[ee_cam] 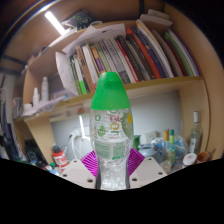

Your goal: Pour water

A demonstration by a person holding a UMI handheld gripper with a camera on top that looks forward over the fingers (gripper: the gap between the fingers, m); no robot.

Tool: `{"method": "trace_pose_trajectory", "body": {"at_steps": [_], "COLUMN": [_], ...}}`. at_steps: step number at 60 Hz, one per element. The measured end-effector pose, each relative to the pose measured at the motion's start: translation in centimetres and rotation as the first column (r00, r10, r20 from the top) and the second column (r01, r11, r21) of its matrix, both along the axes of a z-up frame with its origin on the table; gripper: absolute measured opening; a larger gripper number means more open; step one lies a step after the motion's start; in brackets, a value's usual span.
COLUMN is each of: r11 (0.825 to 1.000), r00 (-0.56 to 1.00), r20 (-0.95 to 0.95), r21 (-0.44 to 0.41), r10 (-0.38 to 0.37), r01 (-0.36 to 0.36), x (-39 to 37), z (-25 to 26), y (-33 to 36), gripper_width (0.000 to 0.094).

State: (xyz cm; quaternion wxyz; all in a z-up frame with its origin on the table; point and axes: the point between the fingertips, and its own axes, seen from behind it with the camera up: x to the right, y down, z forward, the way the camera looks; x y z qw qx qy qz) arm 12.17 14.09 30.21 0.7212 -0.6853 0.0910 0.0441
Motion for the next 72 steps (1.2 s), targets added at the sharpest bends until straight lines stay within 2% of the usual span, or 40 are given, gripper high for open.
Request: {"method": "trace_pose_trajectory", "body": {"at_steps": [3, 7, 12, 19, 23, 25, 37, 44, 49, 53, 55, 58, 60, 65, 72], "r11": [0.997, 0.983, 0.967, 0.94, 0.939, 0.951, 0.971, 0.968, 0.964, 0.948, 0.927, 0.892, 0.881, 0.863, 0.862], "r00": [0.998, 0.994, 0.995, 0.995, 0.996, 0.996, 0.99, 0.99, 0.991, 0.99, 0.99, 0.992, 0.994, 0.995, 0.994], "r20": [0.044, 0.064, 0.038, 0.019, 0.019, 0.026, 0.141, 0.136, 0.131, 0.14, 0.139, 0.12, 0.104, 0.085, 0.103], "r21": [-0.047, -0.155, -0.235, -0.325, -0.332, -0.296, -0.234, -0.244, -0.262, -0.315, -0.373, -0.451, -0.472, -0.505, -0.505], "r10": [-0.051, -0.091, -0.091, -0.103, -0.091, -0.08, -0.022, -0.019, -0.015, -0.002, 0.011, 0.027, 0.044, 0.057, 0.029], "r01": [0.053, 0.1, 0.098, 0.103, 0.092, 0.084, 0.055, 0.053, 0.049, 0.047, 0.043, 0.03, 0.01, -0.006, 0.028], "x": [2.9, 4.9, 6.4, 7.4, 7.4, 7.2, 5.9, 5.9, 5.9, 5.9, 5.9, 5.5, 5.0, 4.6, 4.6], "z": [-3.8, -9.0, -16.2, -21.9, -23.6, -23.1, -23.0, -23.0, -23.1, -23.7, -24.6, -25.8, -26.0, -25.7, -23.5], "y": [0.0, 0.1, -0.6, -1.3, -1.2, -1.1, -0.9, -0.8, -0.8, -1.0, -1.3, -2.4, -3.1, -5.4, -9.5], "gripper_width": [0.033, 0.033, 0.033, 0.0331, 0.0332, 0.0336, 0.0371, 0.0394, 0.0447, 0.0509, 0.0568, 0.0739, 0.086, 0.0836, 0.0841]}}
